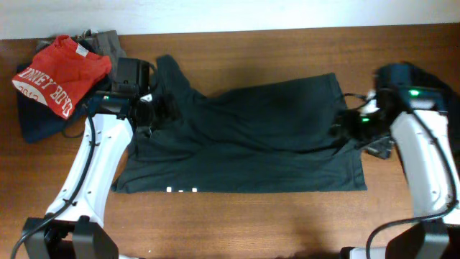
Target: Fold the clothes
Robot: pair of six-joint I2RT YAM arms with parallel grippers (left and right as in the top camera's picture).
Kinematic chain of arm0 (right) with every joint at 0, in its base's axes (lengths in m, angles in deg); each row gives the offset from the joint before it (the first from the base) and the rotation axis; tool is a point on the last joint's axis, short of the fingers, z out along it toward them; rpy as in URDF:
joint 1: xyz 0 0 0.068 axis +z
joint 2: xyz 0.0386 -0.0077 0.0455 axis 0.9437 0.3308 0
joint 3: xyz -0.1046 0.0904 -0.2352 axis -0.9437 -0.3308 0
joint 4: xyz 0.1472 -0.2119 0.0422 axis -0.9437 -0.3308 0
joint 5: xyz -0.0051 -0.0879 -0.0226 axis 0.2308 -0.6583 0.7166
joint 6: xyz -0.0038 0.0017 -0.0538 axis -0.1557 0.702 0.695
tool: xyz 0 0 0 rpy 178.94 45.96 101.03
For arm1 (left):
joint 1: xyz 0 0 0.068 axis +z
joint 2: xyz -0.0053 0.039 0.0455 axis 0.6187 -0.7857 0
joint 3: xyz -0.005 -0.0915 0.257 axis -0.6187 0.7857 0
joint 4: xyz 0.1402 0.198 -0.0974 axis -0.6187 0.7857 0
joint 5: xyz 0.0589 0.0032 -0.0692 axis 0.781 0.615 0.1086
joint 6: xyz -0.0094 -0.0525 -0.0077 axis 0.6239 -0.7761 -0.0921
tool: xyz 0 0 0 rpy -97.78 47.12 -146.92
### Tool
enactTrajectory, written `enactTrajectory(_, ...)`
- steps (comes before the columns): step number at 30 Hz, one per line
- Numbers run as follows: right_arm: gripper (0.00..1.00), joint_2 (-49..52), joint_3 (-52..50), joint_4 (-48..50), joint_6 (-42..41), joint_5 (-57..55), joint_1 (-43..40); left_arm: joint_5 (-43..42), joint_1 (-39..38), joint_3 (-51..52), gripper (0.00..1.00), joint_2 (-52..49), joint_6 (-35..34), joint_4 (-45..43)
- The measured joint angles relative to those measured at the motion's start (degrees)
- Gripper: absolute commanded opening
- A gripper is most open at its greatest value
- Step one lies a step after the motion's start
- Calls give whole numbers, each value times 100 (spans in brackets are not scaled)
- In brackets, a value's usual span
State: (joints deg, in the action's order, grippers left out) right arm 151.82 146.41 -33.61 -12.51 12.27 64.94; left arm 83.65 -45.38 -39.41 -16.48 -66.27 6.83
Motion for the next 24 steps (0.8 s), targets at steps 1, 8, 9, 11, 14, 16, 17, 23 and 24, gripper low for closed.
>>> enactTrajectory(1,82,0,0,-24,61,87,278,-2,0,0,89,-28,11,251)
enactTrajectory(8,4,363,0,-63,192,426,2105,-11,0,0,6,-739,98,975)
enactTrajectory(9,4,461,0,-44,179,439,2223,-28,0,0,1,-852,114,968)
enactTrajectory(11,4,761,0,70,129,468,2441,-68,0,0,1,-1134,146,911)
enactTrajectory(14,4,1224,0,149,85,507,2518,-133,0,2,1,-1460,144,841)
enactTrajectory(16,4,1532,0,179,68,527,2518,-162,0,4,0,-1631,146,789)
enactTrajectory(17,4,1692,0,199,59,538,2518,-173,0,4,0,-1700,146,752)
enactTrajectory(23,4,2365,0,415,46,629,2518,-205,0,4,1,-2057,146,367)
enactTrajectory(24,4,2413,-2,457,50,632,2518,-214,9,4,1,-2111,144,345)
